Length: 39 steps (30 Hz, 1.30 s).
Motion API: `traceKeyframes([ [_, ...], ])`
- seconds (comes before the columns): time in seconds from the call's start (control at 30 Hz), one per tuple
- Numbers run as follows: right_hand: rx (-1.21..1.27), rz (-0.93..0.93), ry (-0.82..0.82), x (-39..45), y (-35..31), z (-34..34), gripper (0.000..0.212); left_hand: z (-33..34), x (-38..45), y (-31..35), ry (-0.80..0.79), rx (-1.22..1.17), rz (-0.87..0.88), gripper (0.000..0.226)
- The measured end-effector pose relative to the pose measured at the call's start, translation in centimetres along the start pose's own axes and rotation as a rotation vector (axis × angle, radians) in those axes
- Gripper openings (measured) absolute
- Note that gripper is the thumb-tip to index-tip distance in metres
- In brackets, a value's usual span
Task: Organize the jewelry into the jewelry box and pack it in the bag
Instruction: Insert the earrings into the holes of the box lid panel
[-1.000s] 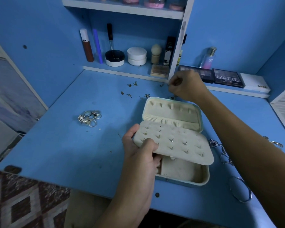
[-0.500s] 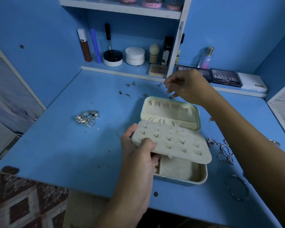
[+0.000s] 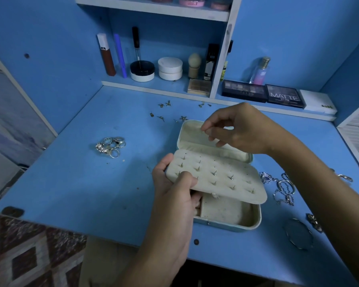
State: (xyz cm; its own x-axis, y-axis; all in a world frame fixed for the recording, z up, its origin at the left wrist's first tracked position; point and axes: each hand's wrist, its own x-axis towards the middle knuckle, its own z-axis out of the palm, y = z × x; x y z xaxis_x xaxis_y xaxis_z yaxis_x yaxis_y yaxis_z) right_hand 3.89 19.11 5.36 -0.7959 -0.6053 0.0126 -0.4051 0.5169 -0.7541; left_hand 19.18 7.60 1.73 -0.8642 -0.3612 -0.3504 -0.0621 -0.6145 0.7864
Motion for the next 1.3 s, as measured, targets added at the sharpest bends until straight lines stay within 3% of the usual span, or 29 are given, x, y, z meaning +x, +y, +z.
traceKeyframes([
  [0.33, -0.045, -0.046, -0.143, -2.0, -1.0, 0.6, 0.01, 0.1, -0.2, 0.1, -0.01, -0.02, 0.003, 0.046],
  [1.3, -0.261, -0.033, -0.287, -1.9, -2.3, 0.6, 0.007, 0.1, -0.1, 0.1, -0.019, -0.012, -0.001, 0.047],
])
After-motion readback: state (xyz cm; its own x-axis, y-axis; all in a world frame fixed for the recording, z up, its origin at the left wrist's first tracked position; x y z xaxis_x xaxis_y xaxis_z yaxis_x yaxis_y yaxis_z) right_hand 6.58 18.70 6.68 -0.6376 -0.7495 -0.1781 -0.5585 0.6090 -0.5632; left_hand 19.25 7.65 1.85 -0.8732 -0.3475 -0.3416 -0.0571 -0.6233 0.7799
